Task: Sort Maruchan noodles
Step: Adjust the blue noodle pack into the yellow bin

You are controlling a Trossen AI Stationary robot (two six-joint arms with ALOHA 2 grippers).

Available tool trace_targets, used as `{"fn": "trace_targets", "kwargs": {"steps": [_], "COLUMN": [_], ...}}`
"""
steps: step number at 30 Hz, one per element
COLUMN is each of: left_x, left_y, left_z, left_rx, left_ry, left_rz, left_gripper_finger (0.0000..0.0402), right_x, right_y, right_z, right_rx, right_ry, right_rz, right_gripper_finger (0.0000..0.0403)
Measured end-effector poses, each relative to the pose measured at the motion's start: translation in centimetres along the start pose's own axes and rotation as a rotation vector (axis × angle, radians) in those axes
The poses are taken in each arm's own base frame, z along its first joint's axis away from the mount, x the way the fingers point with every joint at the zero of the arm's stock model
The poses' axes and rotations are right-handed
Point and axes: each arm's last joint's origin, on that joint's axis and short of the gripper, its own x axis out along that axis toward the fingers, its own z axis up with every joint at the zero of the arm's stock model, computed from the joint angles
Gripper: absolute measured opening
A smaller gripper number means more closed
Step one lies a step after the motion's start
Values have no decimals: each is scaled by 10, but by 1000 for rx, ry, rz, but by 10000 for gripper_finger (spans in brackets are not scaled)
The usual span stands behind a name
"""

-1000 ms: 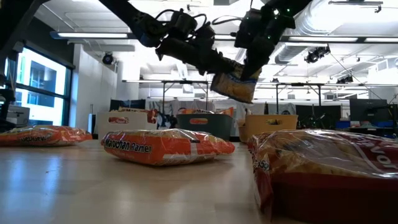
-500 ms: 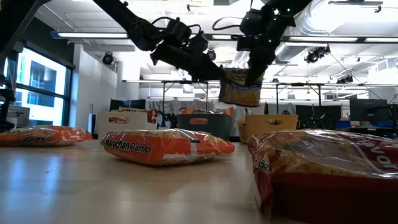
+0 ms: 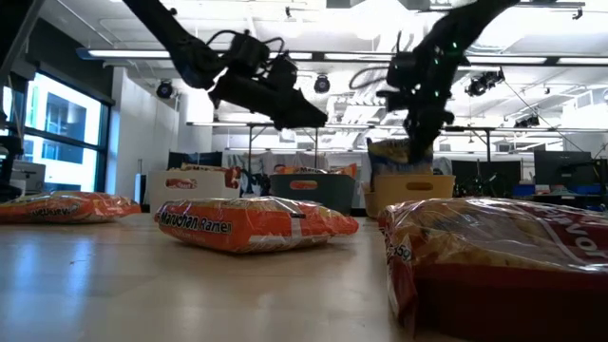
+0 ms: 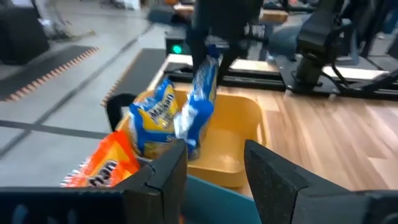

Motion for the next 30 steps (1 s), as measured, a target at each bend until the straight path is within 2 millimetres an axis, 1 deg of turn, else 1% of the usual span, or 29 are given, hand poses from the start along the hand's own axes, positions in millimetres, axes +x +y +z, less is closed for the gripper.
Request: {"fn": "trace_targets", "kwargs": {"steps": [3, 5, 7, 13, 19, 23, 30], "left_x": [-11, -15, -17, -18, -18, -18, -18], "left_y": [-2, -3, -2, -2, -3, -3, -3], "left_z": [3, 4, 3, 1, 2, 1, 1], "left_rx": [16, 16, 14, 10, 11, 9, 9], "left_ry": [-32, -33, -27, -23, -24, -20, -19], "left_rz": [32, 53, 81, 87, 84, 84, 84], "left_gripper_finger": [141, 141, 141, 140, 140, 140, 140], "right_x": [12, 18, 23, 33, 37, 37, 37], "right_y": [-2, -1, 0, 3, 4, 3, 4], "right_z": [-4, -6, -8, -14, -16, -15, -12], "right_rx": [-1, -16, -28, -43, -42, -34, -24], "right_ry": [-14, -24, -30, -50, -60, -61, -32], "right_rz": [-67, -80, -85, -81, -94, -122, -175], "right_gripper_finger": [46, 46, 46, 46, 49, 76, 166]}}
